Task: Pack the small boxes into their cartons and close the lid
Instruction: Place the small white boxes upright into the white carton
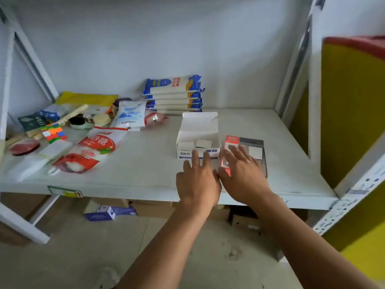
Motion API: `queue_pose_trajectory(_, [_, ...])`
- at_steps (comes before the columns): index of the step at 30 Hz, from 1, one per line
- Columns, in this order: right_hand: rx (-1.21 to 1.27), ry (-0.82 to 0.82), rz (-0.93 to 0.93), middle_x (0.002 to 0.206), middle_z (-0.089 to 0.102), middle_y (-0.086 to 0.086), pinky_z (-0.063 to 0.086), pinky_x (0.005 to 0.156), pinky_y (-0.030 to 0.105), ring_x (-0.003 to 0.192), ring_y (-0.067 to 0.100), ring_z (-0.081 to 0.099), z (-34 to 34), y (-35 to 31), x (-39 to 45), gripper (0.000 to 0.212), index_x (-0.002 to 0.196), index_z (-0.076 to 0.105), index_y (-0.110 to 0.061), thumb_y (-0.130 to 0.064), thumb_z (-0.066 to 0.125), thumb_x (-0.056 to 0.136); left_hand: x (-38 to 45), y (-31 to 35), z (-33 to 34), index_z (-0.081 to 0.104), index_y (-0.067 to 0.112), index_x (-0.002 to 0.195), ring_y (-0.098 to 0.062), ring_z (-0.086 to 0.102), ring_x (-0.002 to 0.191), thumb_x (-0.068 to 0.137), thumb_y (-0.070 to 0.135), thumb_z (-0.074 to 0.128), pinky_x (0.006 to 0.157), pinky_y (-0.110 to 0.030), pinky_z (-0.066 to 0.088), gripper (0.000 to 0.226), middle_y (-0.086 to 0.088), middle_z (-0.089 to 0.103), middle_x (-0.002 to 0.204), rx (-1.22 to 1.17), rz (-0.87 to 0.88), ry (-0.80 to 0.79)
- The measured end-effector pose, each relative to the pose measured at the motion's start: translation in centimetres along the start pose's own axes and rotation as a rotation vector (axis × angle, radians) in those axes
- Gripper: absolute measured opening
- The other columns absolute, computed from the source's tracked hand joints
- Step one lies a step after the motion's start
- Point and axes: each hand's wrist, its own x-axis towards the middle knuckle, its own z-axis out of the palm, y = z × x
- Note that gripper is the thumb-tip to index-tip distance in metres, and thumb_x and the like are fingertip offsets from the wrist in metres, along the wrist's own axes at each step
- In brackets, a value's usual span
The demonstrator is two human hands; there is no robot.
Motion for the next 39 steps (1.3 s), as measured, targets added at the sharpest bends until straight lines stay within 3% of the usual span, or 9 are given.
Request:
queue_pose_trajectory(5, [0.039,0.028,-0.057,0.158,0.033,0.001,0.019,0.119,0.044,0.151,0.025,0.014,2.5,-0.7,5.1,0.053,0.146,0.039,-0.022,-0.030,0.045,0.094,4.5,-2.6,1.6,0.024,0.021,0.149,-0.034,0.057,0.117,0.094,0.029,0.054,0.082,-0.042,0.052,0.064,-0.009,0.019,0.162,0.050,-0.019,0.077])
queue_pose_trajectory(8, [0.040,0.023,-0.044,0.146,0.051,0.003,0.027,0.116,0.041,0.146,0.026,0.028,2.9,-0.8,6.6,0.046,0.137,0.052,-0.018,-0.026,0.052,0.092,5.6,-3.6,2.1,0.036,0.019,0.145,-0.031,0.062,0.109,0.091,0.026,0.058,0.074,-0.039,0.053,0.058,-0.009,0.039,0.149,0.042,0.008,0.088])
queue_pose_trajectory(13, [0.011,0.007,-0.052,0.110,0.070,0.007,0.052,0.090,0.036,0.107,0.027,0.061,1.9,-1.0,6.9,0.025,0.105,0.073,-0.018,-0.018,0.064,0.082,5.9,-4.2,0.4,0.063,0.015,0.113,-0.027,0.059,0.098,0.091,0.018,0.053,0.065,-0.033,0.043,0.024,-0.006,0.060,0.109,-0.046,0.064,0.167])
queue_pose_trajectory(17, [0.011,-0.040,-0.042,0.093,0.068,0.003,0.057,0.072,0.039,0.082,0.022,0.063,1.2,-0.2,6.3,0.014,0.092,0.074,-0.023,-0.021,0.064,0.082,5.7,-4.6,-0.6,0.071,0.013,0.096,-0.030,0.060,0.088,0.084,0.016,0.047,0.064,-0.033,0.042,0.026,-0.006,0.067,0.097,-0.101,0.045,0.133])
queue_pose_trajectory(23, [0.080,-0.268,-0.017,0.083,0.070,-0.004,0.058,0.071,0.037,0.074,0.016,0.064,0.8,0.0,7.1,0.019,0.087,0.073,-0.020,-0.037,0.073,0.078,8.0,-5.4,-1.0,0.056,0.012,0.064,-0.032,0.039,0.057,0.080,0.013,0.047,0.054,-0.030,0.028,0.018,0.000,0.039,0.053,-0.244,-0.143,0.192])
queue_pose_trajectory(27, [0.140,-0.318,0.017,0.091,0.070,-0.001,0.056,0.078,0.040,0.079,0.018,0.063,-0.9,-0.6,9.6,0.022,0.090,0.075,-0.023,-0.042,0.063,0.086,10.9,-7.0,-0.9,0.071,0.012,0.076,-0.031,0.051,0.065,0.076,0.016,0.042,0.057,-0.031,0.042,0.029,-0.005,0.067,0.072,-0.387,-0.168,0.287])
queue_pose_trajectory(30, [0.050,-0.257,-0.024,0.100,0.068,0.004,0.050,0.087,0.040,0.095,0.020,0.056,-1.0,-1.4,11.3,0.020,0.104,0.072,-0.027,-0.029,0.061,0.088,12.2,-7.0,-1.4,0.075,0.017,0.081,-0.033,0.064,0.081,0.076,0.016,0.043,0.071,-0.040,0.055,0.033,-0.005,0.074,0.084,-0.420,-0.128,0.221])
queue_pose_trajectory(35, [-0.179,-0.363,-0.088,0.127,0.062,0.002,0.030,0.099,0.044,0.140,0.031,0.024,0.6,-2.5,12.1,0.043,0.123,0.060,-0.032,-0.038,0.063,0.080,12.9,-6.2,-1.8,0.076,0.021,0.092,-0.034,0.065,0.088,0.080,0.017,0.049,0.077,-0.038,0.056,0.030,-0.009,0.074,0.096,-0.269,-0.059,-0.006])
queue_pose_trajectory(39, [-0.250,-0.336,-0.094,0.111,0.066,-0.001,0.030,0.089,0.044,0.124,0.032,0.034,1.9,-2.3,12.0,0.039,0.116,0.061,-0.037,-0.039,0.061,0.078,12.1,-5.7,-1.7,0.074,0.021,0.099,-0.038,0.062,0.090,0.080,0.018,0.048,0.076,-0.037,0.054,0.032,-0.014,0.070,0.098,-0.150,-0.025,-0.110])
